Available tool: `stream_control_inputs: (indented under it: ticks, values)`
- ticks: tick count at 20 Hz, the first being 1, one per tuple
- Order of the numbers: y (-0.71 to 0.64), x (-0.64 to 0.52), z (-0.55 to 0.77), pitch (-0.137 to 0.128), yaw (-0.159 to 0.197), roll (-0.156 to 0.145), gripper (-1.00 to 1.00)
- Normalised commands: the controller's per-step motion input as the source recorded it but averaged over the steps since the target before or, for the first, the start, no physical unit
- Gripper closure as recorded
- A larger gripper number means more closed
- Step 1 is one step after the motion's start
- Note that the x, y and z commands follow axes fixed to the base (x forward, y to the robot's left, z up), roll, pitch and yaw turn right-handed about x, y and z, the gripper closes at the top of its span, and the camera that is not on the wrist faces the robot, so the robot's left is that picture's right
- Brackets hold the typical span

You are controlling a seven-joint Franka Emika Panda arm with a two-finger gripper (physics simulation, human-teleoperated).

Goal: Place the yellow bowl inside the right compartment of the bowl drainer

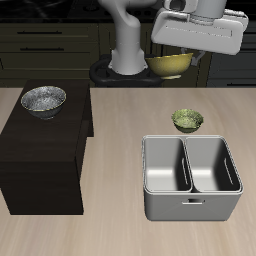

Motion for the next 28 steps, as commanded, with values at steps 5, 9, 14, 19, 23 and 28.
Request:
stream_control_inputs:
  ticks: [5, 9, 14, 19, 23, 28]
  values:
    - [0.04, 0.25, -0.2, 0.021, 0.026, -0.009, 1.0]
    - [0.06, 0.26, -0.52, 0.065, 0.033, 0.027, 1.0]
    - [0.02, 0.13, -0.41, 0.035, 0.023, 0.011, 1.0]
    - [-0.02, 0.17, -0.52, 0.052, 0.021, 0.003, 1.0]
    - [-0.06, 0.14, -0.48, 0.05, 0.016, 0.003, 1.0]
    - [-0.08, 0.08, -0.39, 0.045, 0.001, -0.011, 1.0]
